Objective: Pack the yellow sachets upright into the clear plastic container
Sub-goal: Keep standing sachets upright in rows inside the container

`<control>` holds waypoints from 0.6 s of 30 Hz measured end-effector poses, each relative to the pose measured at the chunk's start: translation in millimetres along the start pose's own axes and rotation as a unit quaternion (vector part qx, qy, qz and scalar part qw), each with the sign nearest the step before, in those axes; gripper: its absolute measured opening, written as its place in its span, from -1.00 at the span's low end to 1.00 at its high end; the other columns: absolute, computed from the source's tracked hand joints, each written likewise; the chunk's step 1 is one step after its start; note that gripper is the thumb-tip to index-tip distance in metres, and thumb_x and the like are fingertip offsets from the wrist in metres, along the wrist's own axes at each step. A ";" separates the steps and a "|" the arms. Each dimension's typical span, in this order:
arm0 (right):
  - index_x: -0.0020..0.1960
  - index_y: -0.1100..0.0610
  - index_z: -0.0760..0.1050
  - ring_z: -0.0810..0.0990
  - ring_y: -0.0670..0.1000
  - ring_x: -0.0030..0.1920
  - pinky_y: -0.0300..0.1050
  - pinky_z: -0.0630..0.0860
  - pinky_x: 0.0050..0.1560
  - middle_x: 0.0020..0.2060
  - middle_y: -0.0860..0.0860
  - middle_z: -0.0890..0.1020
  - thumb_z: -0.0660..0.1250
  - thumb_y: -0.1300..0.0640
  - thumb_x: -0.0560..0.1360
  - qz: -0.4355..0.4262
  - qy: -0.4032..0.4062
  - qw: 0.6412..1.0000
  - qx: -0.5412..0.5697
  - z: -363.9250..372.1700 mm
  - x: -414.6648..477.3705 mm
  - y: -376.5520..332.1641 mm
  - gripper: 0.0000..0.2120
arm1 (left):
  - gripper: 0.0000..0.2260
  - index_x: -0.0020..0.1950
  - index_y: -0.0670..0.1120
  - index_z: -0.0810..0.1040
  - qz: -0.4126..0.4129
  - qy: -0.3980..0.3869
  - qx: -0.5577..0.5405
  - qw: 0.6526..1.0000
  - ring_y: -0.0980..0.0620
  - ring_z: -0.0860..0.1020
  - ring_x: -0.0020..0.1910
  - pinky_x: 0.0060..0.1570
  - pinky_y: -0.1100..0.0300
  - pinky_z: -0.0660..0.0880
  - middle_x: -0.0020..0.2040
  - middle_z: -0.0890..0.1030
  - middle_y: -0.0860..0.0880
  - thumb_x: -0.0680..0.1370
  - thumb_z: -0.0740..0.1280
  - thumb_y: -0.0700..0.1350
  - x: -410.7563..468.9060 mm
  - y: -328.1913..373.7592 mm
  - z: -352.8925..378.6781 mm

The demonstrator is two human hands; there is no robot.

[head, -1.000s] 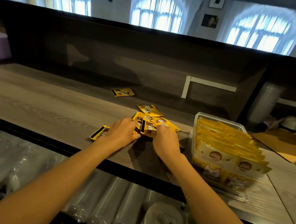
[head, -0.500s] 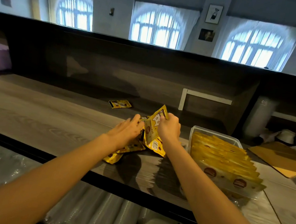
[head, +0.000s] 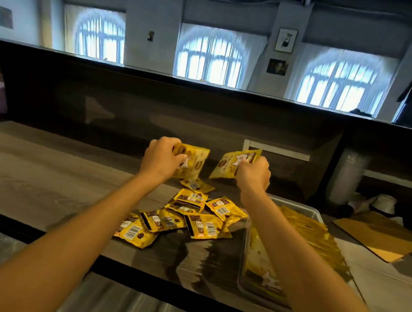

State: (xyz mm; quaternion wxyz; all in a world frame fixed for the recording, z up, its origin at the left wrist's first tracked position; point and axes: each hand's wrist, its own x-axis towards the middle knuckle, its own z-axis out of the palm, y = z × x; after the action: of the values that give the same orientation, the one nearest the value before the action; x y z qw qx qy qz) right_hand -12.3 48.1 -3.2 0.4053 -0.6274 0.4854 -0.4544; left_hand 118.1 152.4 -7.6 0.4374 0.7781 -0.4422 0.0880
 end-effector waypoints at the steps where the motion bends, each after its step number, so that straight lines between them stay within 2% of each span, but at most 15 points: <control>1: 0.28 0.22 0.30 0.52 0.18 0.18 0.03 0.58 0.07 0.20 0.17 0.49 0.23 0.23 0.55 0.021 0.003 0.999 0.037 -6.0 5.4 -0.4 -0.67 | -0.90 -0.11 -0.18 0.57 -0.016 0.005 -0.036 0.999 -0.14 0.56 0.00 -0.14 0.06 0.51 -0.09 0.62 -0.15 0.48 0.38 -0.15 1.0 4.9 2.1; 2: 0.30 0.21 0.27 0.51 0.18 0.20 0.07 0.58 0.09 0.21 0.18 0.48 0.27 0.26 0.51 0.040 0.006 0.997 0.070 -12.6 10.8 0.3 -0.62 | -0.91 -0.06 -0.16 0.56 -0.037 0.008 -0.078 0.996 -0.12 0.58 -0.01 -0.27 0.13 0.55 -0.06 0.61 -0.14 0.47 0.39 -0.18 1.5 10.2 4.7; 4: 0.29 0.18 0.27 0.52 0.17 0.19 0.09 0.58 0.11 0.20 0.17 0.48 0.32 0.30 0.47 0.067 0.010 0.992 0.110 -28.1 21.2 2.9 -0.56 | -0.81 0.02 -0.12 0.49 -0.103 -0.011 -0.184 0.977 -0.07 0.60 -0.06 -0.49 0.25 0.58 0.03 0.57 -0.11 0.45 0.38 -0.30 1.7 21.7 12.5; 7: 0.24 0.17 0.41 0.59 0.15 0.11 0.05 0.61 0.01 0.10 0.15 0.56 0.33 0.32 0.47 0.085 -0.004 0.986 0.145 -53.7 36.2 8.9 -0.65 | -0.65 0.14 -0.09 0.39 -0.198 -0.070 -0.342 0.916 -0.05 0.57 -0.11 -0.41 0.10 0.61 0.09 0.49 -0.12 0.46 0.29 -0.44 0.7 39.6 27.2; 10: 0.18 0.23 0.46 0.61 0.15 0.08 0.00 0.60 -0.11 0.07 0.16 0.58 0.32 0.24 0.50 0.111 0.013 0.979 0.170 -76.8 48.3 15.9 -0.75 | -0.63 0.26 -0.11 0.38 -0.241 -0.101 -0.403 0.877 -0.05 0.57 -0.16 -0.29 0.04 0.62 0.12 0.50 -0.14 0.51 0.20 -0.41 4.9 55.6 45.2; 14: 0.10 0.19 0.51 0.61 0.05 0.02 -0.12 0.52 -0.04 -0.08 0.07 0.60 0.25 0.11 0.55 0.105 0.057 0.978 0.173 -101.9 65.1 25.5 -0.81 | -0.81 0.18 -0.10 0.36 -0.231 -0.098 -0.419 0.873 -0.04 0.57 -0.08 -0.32 0.11 0.59 0.13 0.51 -0.12 0.59 0.14 -0.27 11.8 79.8 73.8; 16: 0.04 0.16 0.52 0.59 0.02 -0.06 -0.14 0.47 -0.09 -0.15 0.05 0.59 0.23 0.10 0.56 0.107 0.079 0.975 0.180 -112.0 74.2 30.2 -0.83 | -0.81 0.20 -0.10 0.38 -0.197 -0.094 -0.392 0.894 0.00 0.55 -0.02 -0.25 0.21 0.50 0.16 0.54 -0.12 0.60 0.17 -0.22 17.0 90.0 88.1; 18: 0.06 0.17 0.54 0.53 -0.01 -0.17 -0.17 0.42 -0.19 -0.16 0.06 0.58 0.21 0.11 0.57 0.097 0.090 0.976 0.171 -119.7 82.5 36.7 -0.81 | -0.78 0.22 -0.14 0.40 -0.174 -0.106 -0.369 0.907 0.00 0.54 0.07 -0.13 0.22 0.47 0.20 0.54 -0.12 0.57 0.23 -0.23 22.1 98.1 101.1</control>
State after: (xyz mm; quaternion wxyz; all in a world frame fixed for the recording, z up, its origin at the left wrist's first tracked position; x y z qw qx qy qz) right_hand -126.9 -47.9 7.5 0.5037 -0.4555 0.4933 -0.5436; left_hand 30.9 40.0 2.3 0.6520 0.6305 -0.3446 -0.2422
